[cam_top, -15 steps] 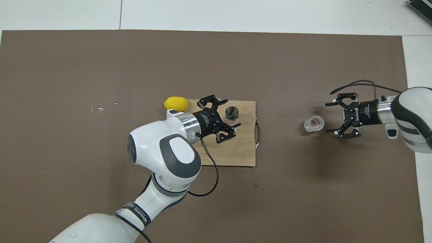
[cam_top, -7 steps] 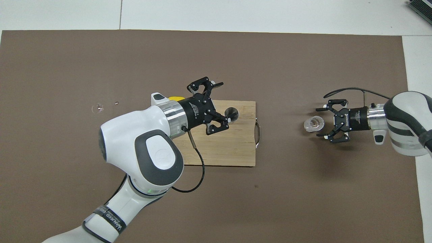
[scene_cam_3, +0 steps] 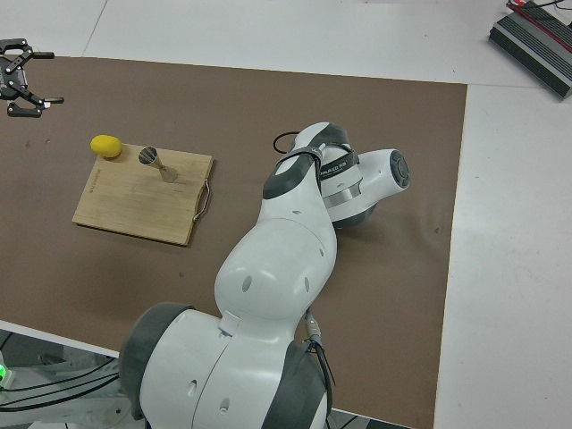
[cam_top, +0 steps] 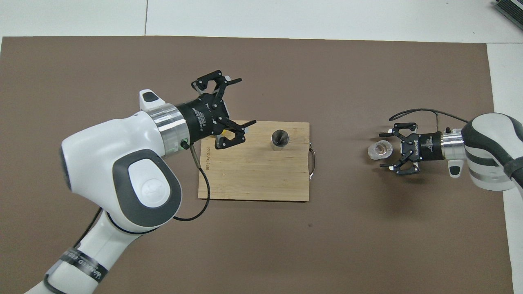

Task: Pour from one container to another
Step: 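Return the left arm to rest while the right gripper lifts the glass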

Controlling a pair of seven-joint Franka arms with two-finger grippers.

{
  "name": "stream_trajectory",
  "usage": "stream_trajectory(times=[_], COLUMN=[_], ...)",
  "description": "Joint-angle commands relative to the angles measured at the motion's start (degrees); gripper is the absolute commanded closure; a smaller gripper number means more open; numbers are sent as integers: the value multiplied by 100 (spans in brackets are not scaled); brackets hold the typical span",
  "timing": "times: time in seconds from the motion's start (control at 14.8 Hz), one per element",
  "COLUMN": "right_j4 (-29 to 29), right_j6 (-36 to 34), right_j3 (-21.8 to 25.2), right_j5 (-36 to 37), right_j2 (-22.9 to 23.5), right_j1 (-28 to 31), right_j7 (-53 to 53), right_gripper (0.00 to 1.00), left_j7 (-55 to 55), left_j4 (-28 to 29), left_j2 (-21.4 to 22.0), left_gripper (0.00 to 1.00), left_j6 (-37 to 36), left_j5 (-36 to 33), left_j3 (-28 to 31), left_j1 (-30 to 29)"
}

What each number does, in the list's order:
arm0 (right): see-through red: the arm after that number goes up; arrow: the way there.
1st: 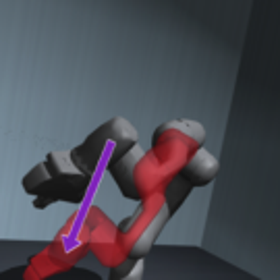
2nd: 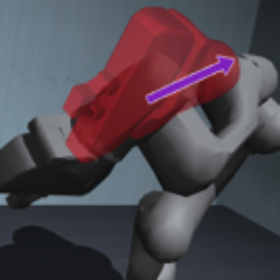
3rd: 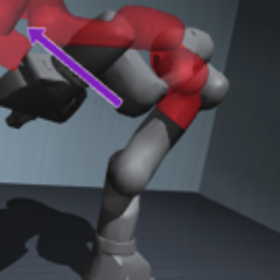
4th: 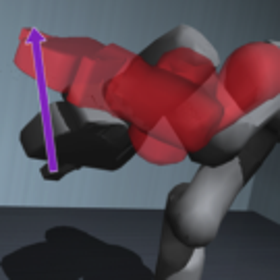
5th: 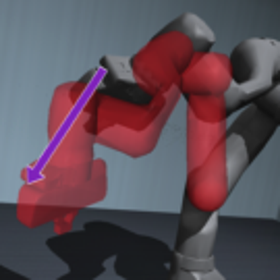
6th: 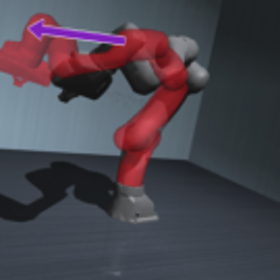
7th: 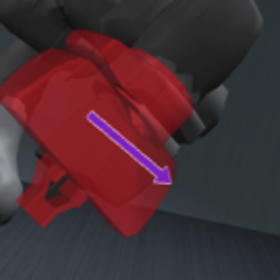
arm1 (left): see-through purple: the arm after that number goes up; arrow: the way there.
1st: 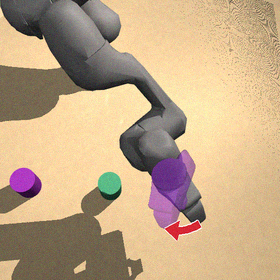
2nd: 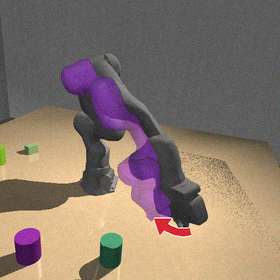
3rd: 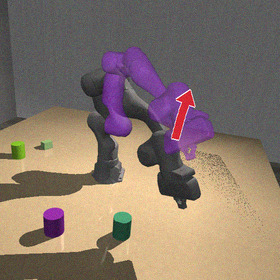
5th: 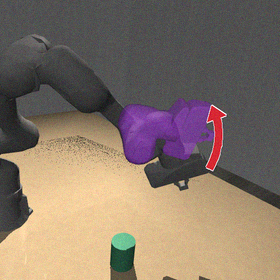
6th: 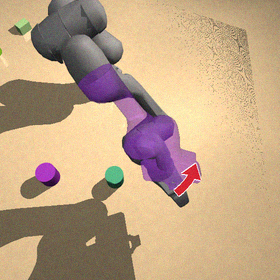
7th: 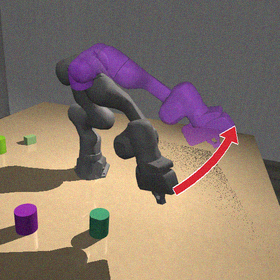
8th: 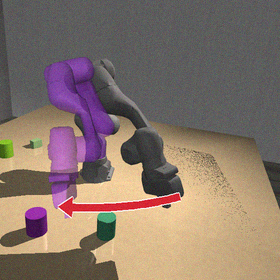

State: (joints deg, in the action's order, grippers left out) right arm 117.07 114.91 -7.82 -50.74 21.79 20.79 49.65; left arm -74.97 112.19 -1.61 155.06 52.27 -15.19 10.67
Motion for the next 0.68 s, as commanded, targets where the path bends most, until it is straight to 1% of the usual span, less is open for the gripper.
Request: stream_trajectory(times=[0.0, 0.07, 0.14, 0.2, 0.27, 0.34, 0.41, 0.47, 0.54, 0.61], right_j4=[115, 97, 80, 79, 71, 71, 71, 62, 44, 9], right_j6=[-118, -153, -162, -162, -162, -154, -101, -57, -39, -31], right_j3=[-26, -26, -26, -26, -26, -26, -26, -18, -18, -18], right_j5=[-392, -410, -410, -410, -410, -410, -410, -402, -402, -376], right_j2=[-122, -131, -148, -192, -279, -376, -473, -595, -684, -745], right_j1=[57, 75, 83, 75, 49, 31, -30, -179, -293, -407], right_j7=[-201, -201, -193, -184, -140, -70, 43, 184, 342, 552], right_gripper=[96, 100, 100, 100, 100, 100, 100, 100, 100, 100], left_j7=[-52, -52, -35, -26, 17, 70, 140, 385, 927, 1698], left_j4=[137, 128, 111, 76, -20, -178, -301, -390, -434, -487], left_j2=[161, 161, 161, 161, 161, 179, 179, 214, 240, 266], left_gripper=[0, 0, 0, 0, 0, 0, 0, 0, 0, 0], left_j6=[-125, -134, -169, -343, -754, -1332, -1834, -2152, -2382, -2767], left_j5=[-1214, -1698, -2233, -3030, -3804, -4525, -5124, -5496, -5604, -5605], left_j3=[-28, -28, -28, -28, -19, -28, -28, -19, -11, -19], left_j1=[-573, -748, -924, -1056, -1162, -1320, -1374, -1400, -1505, -1637])
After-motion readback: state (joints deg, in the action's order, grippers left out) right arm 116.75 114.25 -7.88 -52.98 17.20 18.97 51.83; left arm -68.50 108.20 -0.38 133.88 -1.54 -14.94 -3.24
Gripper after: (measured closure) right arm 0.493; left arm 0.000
